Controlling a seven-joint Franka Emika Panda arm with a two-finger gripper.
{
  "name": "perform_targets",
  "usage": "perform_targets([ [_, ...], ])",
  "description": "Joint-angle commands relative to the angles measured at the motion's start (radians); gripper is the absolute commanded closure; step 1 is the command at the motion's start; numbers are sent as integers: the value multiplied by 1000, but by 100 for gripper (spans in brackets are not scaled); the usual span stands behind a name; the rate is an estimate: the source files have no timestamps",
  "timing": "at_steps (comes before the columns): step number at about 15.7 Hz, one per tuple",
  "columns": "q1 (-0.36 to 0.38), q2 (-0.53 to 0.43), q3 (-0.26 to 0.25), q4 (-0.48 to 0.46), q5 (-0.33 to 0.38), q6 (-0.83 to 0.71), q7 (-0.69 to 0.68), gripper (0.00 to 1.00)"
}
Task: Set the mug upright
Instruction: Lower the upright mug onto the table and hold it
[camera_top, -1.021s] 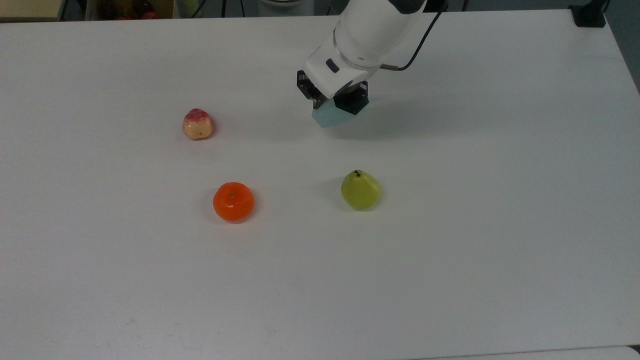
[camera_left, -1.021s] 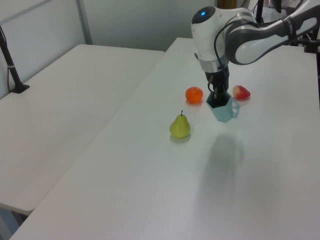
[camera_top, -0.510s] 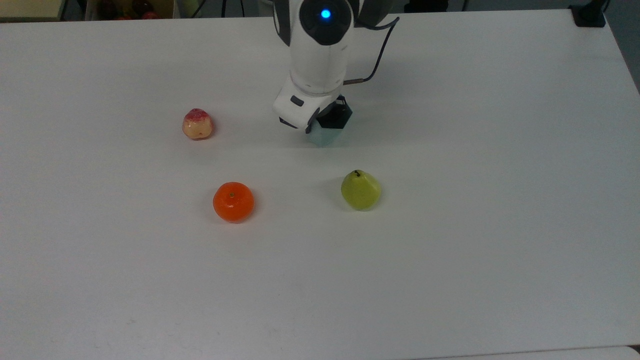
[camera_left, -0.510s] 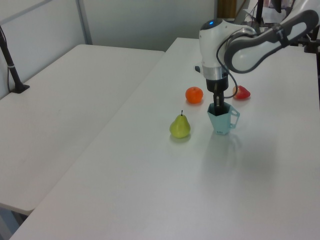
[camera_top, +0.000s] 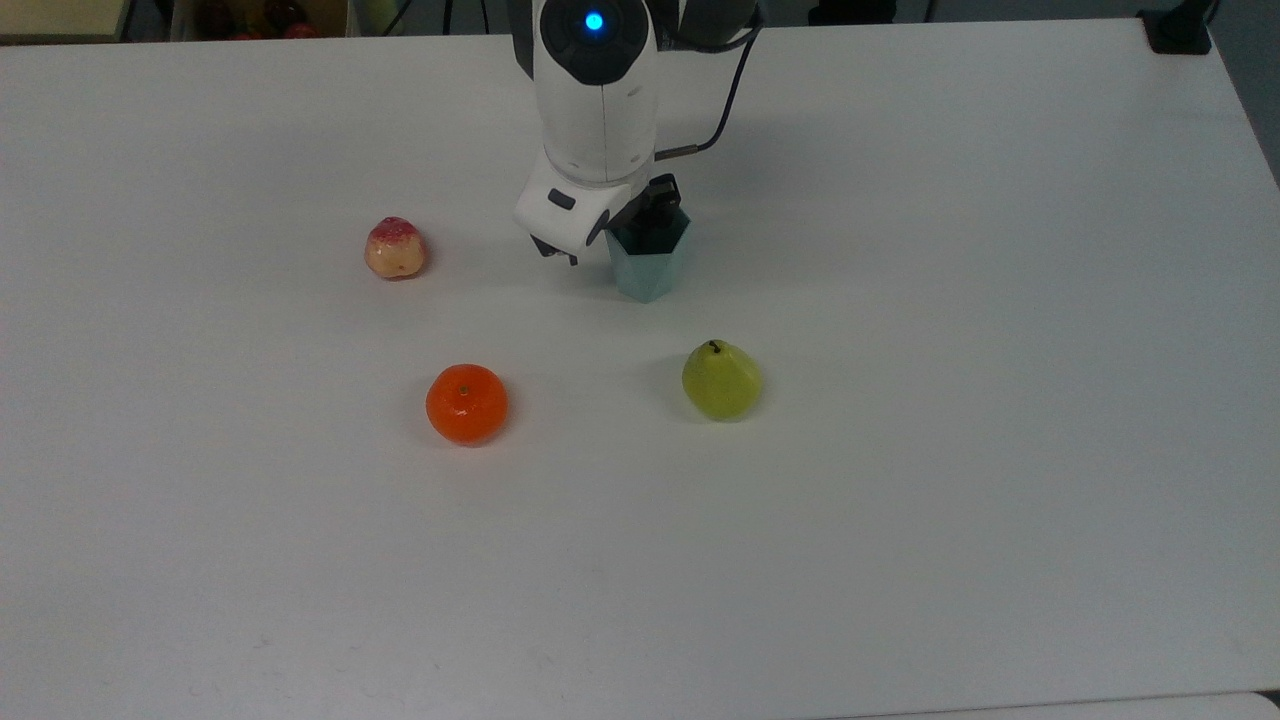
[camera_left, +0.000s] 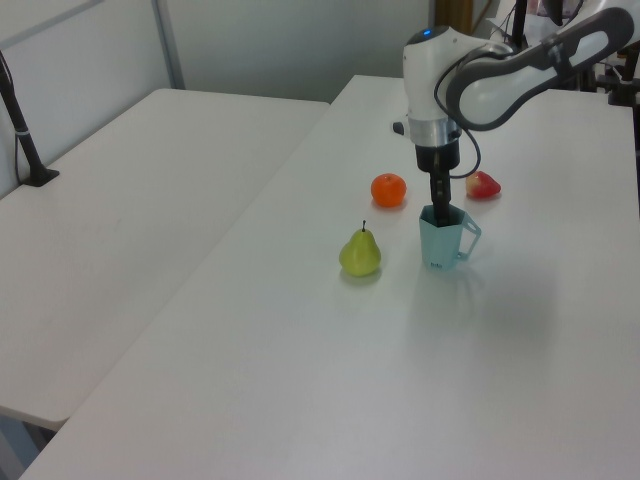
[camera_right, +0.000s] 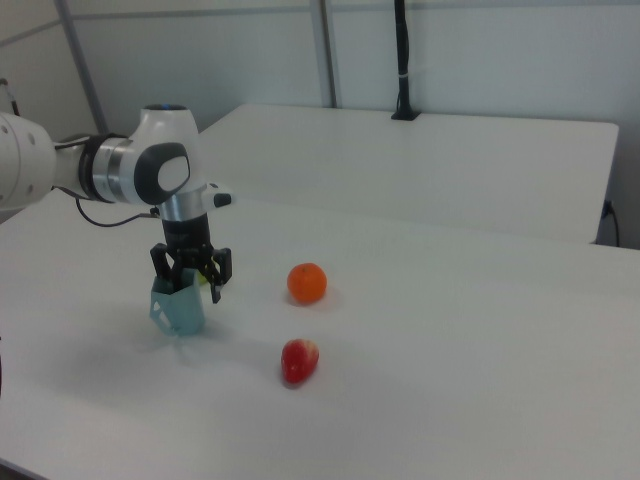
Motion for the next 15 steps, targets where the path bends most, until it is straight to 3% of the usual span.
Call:
perform_targets([
  [1,2,-126,-7,12,-31,-104,68,0],
  [4,2,-227,-21,18,-93,-178,162,0],
  [9,5,-367,-102,23,-81,-256,159,0],
  [15,0,-378,-134,69,-64,-315,159,0],
])
